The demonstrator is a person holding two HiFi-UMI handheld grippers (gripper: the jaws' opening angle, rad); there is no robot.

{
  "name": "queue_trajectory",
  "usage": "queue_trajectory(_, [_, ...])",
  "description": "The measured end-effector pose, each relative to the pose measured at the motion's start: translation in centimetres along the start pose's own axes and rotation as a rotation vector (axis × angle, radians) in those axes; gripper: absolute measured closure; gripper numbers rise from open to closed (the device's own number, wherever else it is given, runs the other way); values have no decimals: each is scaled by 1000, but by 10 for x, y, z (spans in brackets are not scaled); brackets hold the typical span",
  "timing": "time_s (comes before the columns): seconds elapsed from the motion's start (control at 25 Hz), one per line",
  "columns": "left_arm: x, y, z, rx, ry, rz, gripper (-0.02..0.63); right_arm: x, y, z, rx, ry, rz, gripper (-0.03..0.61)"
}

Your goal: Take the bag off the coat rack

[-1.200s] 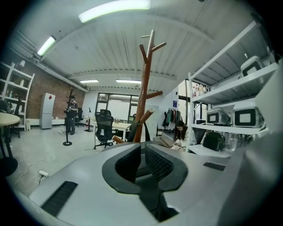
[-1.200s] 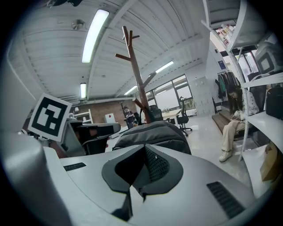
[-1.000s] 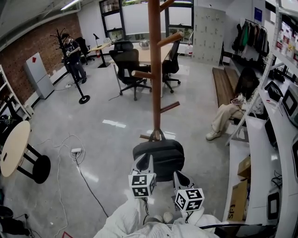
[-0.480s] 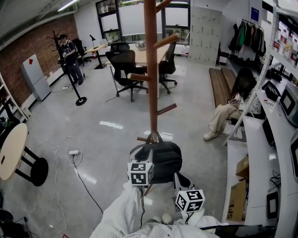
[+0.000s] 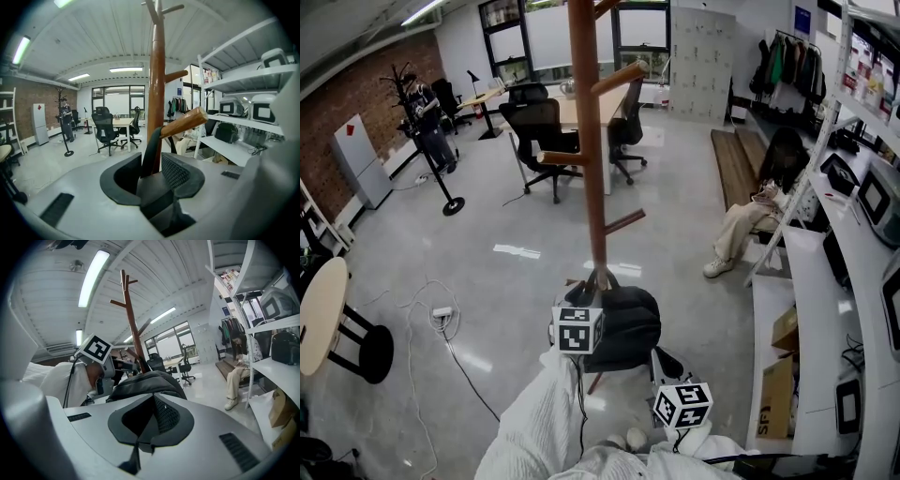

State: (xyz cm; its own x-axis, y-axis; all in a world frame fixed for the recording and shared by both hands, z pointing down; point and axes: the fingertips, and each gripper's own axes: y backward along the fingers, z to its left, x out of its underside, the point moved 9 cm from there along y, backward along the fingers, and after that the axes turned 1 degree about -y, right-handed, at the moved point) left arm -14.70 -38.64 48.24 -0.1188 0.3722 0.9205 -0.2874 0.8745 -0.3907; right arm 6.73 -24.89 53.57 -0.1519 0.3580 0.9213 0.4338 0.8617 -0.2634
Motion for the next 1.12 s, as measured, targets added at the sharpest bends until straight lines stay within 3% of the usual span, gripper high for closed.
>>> queue_trajectory(0.36, [0, -17, 5, -16, 10, 69, 502, 3, 1, -8, 22, -23, 0, 566])
queue_trajectory(0.84, [1, -18, 8, 43, 38, 52, 537, 1, 0, -11, 29, -39, -20, 566])
queue_trajectory(1.12, [1, -11, 10, 36, 99, 28, 561, -2, 2, -12, 40, -36, -33, 566])
